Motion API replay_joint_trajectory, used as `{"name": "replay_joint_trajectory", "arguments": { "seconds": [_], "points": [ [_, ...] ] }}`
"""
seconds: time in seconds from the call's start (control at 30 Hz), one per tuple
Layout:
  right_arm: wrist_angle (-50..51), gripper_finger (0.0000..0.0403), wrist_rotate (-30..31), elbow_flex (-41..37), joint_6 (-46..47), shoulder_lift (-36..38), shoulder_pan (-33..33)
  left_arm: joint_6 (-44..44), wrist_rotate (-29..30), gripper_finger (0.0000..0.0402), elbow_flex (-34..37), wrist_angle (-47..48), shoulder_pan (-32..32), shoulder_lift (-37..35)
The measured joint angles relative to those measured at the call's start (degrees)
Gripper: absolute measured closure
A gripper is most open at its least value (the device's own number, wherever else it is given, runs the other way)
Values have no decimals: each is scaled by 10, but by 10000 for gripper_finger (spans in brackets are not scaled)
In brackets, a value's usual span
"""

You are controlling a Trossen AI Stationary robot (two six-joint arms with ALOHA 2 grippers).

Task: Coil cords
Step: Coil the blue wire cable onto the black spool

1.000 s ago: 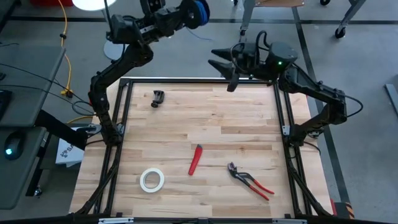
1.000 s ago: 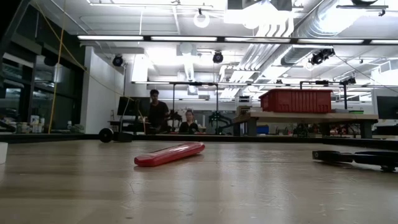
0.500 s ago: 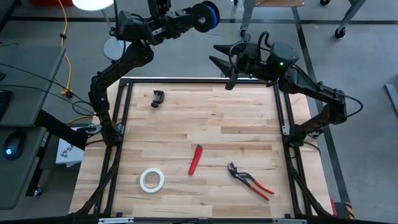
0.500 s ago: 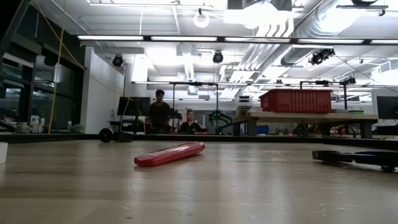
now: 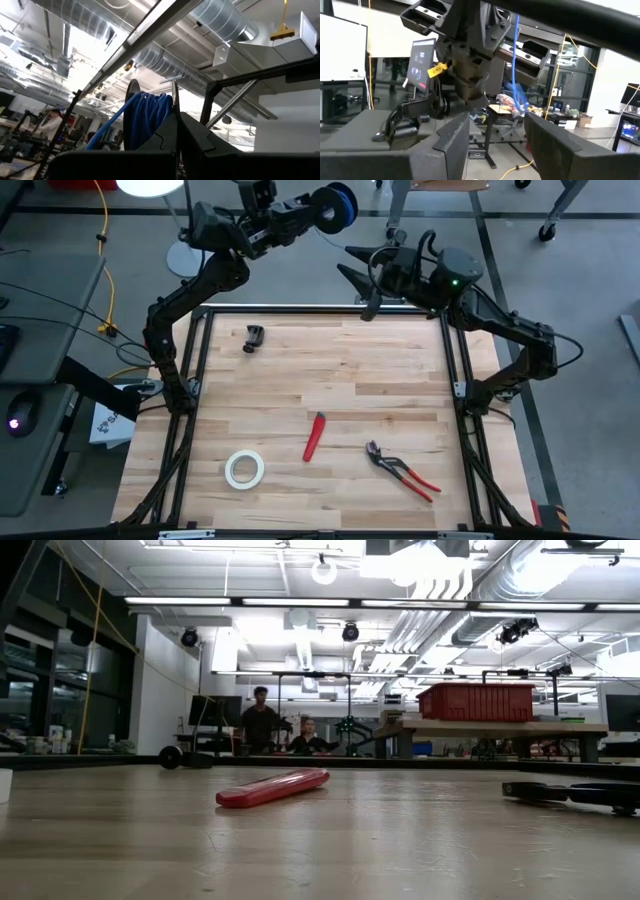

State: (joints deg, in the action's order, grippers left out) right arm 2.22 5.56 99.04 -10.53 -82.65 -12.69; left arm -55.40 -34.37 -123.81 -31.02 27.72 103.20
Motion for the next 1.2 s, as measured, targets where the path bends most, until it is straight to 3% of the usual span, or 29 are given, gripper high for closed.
{"name": "replay_joint_trajectory", "arguments": {
  "seconds": [0.73,1.2],
  "points": [
    [-17,221,-9,0,1,0,0,47,34,402,0,24,-25,0],
    [-16,275,-12,0,-2,-2,0,47,37,402,0,32,-27,0]
  ]
}}
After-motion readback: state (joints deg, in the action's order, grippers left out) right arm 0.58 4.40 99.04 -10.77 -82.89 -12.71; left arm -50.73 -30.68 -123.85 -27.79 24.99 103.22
